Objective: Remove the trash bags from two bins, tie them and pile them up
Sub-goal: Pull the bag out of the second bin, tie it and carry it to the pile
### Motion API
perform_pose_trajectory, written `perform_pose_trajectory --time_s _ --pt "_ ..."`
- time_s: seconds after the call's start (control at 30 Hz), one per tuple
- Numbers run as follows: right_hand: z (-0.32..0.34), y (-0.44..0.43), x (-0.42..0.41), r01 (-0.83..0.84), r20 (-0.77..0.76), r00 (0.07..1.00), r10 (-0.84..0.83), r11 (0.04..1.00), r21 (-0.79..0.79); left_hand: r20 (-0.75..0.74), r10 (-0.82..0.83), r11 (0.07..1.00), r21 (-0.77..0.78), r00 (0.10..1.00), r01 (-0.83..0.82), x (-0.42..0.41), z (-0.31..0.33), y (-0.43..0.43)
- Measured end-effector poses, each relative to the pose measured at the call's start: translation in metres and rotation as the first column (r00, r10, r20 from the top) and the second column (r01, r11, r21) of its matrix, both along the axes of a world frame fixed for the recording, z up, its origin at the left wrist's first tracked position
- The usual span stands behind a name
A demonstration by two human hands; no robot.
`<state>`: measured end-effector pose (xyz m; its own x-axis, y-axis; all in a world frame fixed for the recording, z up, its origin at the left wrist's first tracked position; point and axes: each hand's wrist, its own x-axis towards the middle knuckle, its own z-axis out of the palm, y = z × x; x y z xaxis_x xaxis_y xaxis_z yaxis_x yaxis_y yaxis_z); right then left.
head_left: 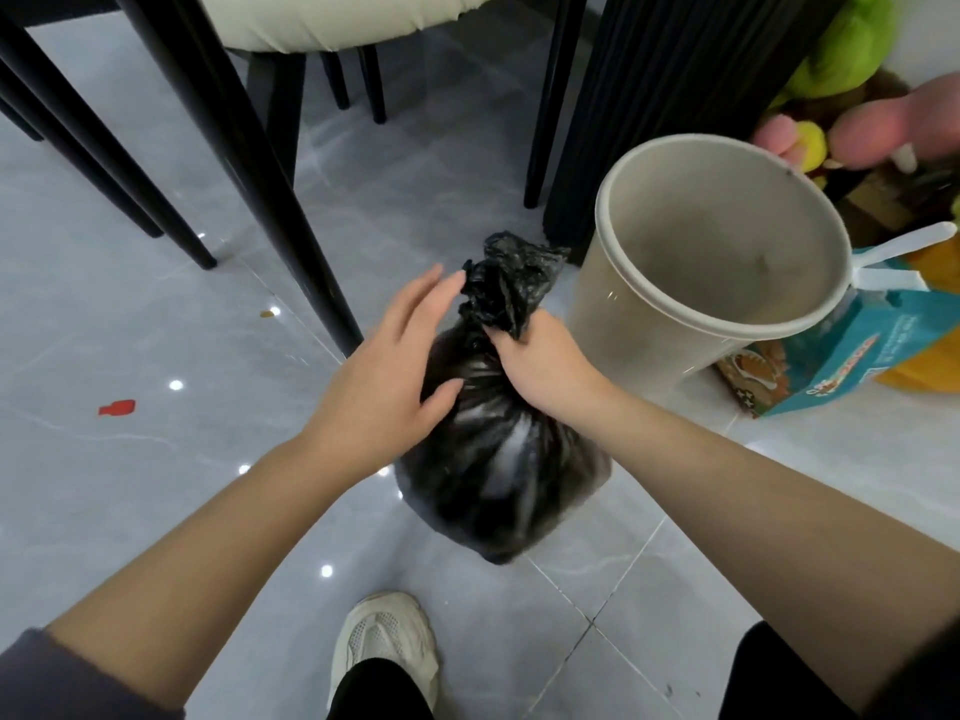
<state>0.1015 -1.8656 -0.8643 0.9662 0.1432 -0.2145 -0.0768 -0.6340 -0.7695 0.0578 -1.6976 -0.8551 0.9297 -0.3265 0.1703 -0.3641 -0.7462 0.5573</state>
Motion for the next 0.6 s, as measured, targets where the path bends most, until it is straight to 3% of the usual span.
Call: perform_pose_trajectory --time_s 0.1,0.17,0.37,0.4,0.47,0.53,0.6 --pt "0.002 0.004 -0.004 -0.157 -0.038 0.987 0.158 0.987 0.007 0.134 -0.184 0.963 0.223 0.974 0.152 0.011 0.002 0.001" --pt "-0.001 0.004 -0.007 -0.273 -0.053 0.960 0.274 0.962 0.017 0.114 -0.273 0.913 0.345 0.955 0.220 0.020 -0.001 0.002" --pt "0.001 -0.013 -0.006 -0.386 -0.175 0.899 0.402 0.915 0.118 0.029 -0.243 0.923 0.316 0.970 0.222 0.031 -0.010 0.010" --pt "0.002 -0.016 -0.005 -0.403 -0.170 0.888 0.427 0.902 0.156 -0.057 -0.211 0.939 0.266 0.976 0.218 0.031 -0.007 0.010" --pt "0.003 -0.023 -0.005 -0.400 -0.185 0.876 0.445 0.886 0.234 -0.373 -0.109 0.994 -0.041 0.921 0.101 0.033 0.001 0.010" --pt "0.003 -0.028 -0.005 -0.358 -0.203 0.881 0.427 0.883 0.304 -0.674 -0.138 0.910 -0.376 0.725 -0.176 0.031 0.006 0.006" --pt "0.003 -0.030 -0.006 -0.328 -0.204 0.891 0.406 0.885 0.331 -0.743 -0.193 0.790 -0.505 0.640 -0.348 0.027 0.007 0.003"
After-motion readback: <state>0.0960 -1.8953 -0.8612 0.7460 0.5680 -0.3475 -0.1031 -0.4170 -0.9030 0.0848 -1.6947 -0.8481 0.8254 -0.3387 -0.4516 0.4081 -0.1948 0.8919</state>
